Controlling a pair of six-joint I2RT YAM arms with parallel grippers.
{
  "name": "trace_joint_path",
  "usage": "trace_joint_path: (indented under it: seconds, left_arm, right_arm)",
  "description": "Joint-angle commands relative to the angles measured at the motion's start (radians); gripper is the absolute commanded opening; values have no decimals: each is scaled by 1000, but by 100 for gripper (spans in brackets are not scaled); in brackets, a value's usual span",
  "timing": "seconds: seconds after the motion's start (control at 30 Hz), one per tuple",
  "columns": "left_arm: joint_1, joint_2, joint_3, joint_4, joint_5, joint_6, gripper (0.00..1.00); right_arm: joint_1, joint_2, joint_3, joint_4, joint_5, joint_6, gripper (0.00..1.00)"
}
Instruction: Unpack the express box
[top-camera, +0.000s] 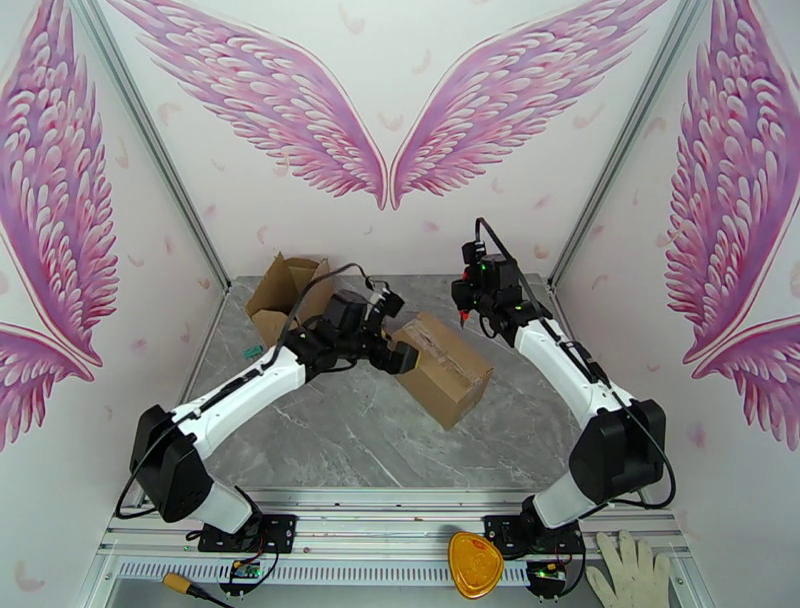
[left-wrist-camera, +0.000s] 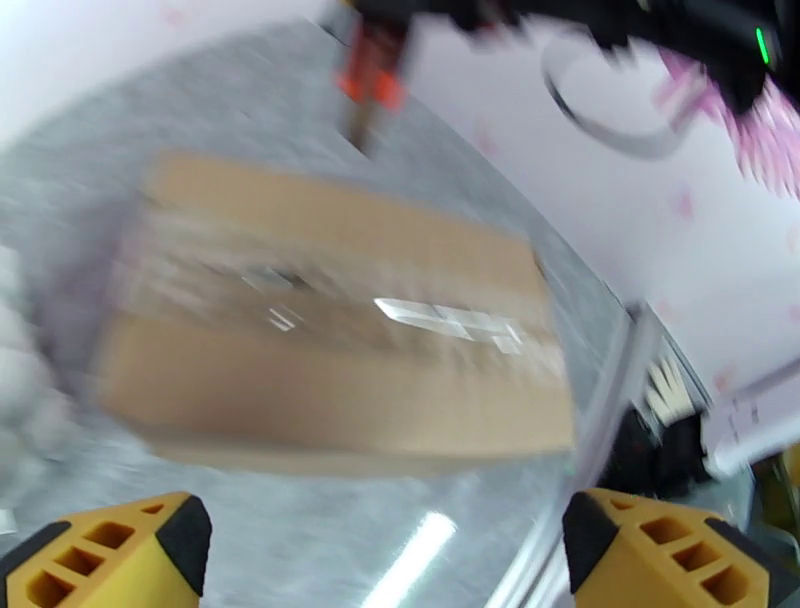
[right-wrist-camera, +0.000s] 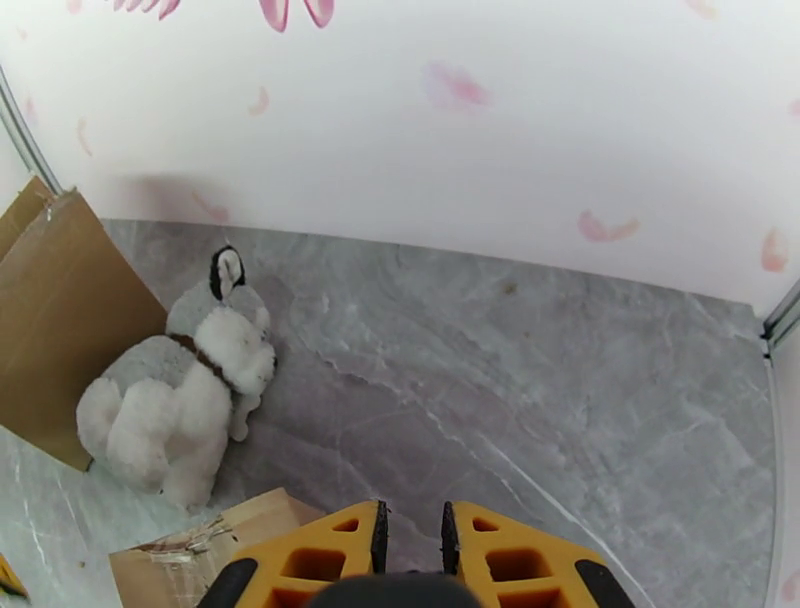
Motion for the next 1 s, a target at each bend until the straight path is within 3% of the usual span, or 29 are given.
trace_joint_path:
  seconds: [0.0,0.07,0.23,0.4,0.6,0.97]
  left_arm:
    - [73,36,30,49,-70,4,99]
    - [108,101,95,33,-40,8,99]
    - [151,275,255,-68,110,14,77]
    - [149,380,315,-80,197,2,66]
    - [149,410,315,-83,234,7,63]
    - [146,495,368,-144,271,33,62]
  right_arm:
    - [31,-69,-43,134,-117,-36,16]
    - [58,-95,-83,218,-148,-42,17]
    - [102,-82,-129,363,-231,-55,16]
    - [124,-25,-146,460,-258,-39,15]
    - [149,18,-184,584,-273,-22,14]
    - [168,84,-198,632,-257,-29,12]
